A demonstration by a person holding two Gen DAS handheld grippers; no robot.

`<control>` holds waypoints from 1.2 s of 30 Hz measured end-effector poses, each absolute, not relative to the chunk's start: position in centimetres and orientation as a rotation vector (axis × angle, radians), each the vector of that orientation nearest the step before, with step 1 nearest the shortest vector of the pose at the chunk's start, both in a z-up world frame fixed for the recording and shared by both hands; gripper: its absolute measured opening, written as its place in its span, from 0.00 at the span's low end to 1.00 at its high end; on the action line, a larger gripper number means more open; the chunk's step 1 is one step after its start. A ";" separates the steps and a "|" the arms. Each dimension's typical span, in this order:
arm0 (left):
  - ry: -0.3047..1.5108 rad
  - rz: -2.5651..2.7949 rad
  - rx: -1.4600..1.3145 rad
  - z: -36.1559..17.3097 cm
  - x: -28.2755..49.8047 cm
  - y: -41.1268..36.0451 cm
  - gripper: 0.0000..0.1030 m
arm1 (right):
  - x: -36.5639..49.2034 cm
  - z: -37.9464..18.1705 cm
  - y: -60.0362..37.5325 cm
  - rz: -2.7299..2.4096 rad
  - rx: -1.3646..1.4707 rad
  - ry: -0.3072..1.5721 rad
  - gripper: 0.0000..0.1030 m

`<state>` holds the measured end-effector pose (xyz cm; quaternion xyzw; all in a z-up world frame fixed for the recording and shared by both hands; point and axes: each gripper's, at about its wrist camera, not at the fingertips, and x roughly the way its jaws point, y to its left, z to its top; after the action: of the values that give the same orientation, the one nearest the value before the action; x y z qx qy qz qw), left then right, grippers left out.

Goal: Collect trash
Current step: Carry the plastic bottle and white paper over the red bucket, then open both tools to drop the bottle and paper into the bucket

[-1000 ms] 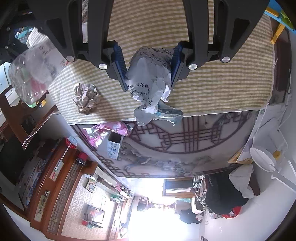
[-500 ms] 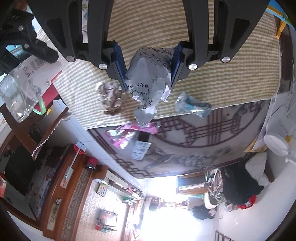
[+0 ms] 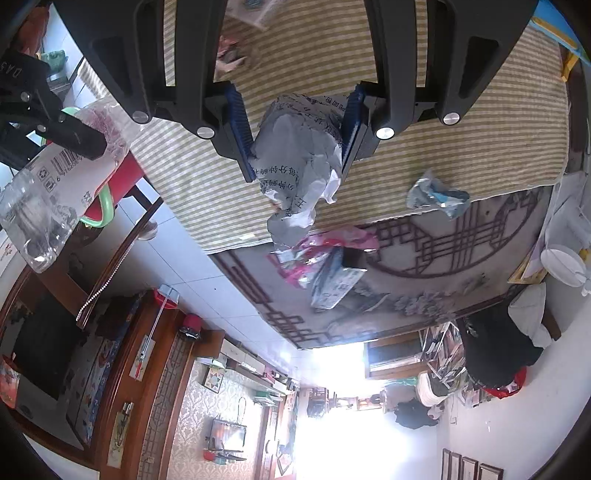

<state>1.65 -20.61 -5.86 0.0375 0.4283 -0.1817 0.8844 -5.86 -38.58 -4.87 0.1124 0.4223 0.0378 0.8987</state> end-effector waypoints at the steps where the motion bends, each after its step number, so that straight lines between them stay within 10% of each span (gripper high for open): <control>1: 0.891 -0.377 0.079 -5.8 1.5 -21.0 0.39 | -5.9 -4.8 -39.4 0.081 0.236 0.870 0.50; 36: 0.905 -0.804 0.154 -4.4 -3.5 -45.6 0.39 | -12.9 -6.1 -63.6 -0.323 0.430 0.811 0.50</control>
<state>-3.54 -45.60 -4.36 0.0721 0.4251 -0.3773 0.8196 -12.92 -63.57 -6.08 0.2066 0.3896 -0.1551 0.8840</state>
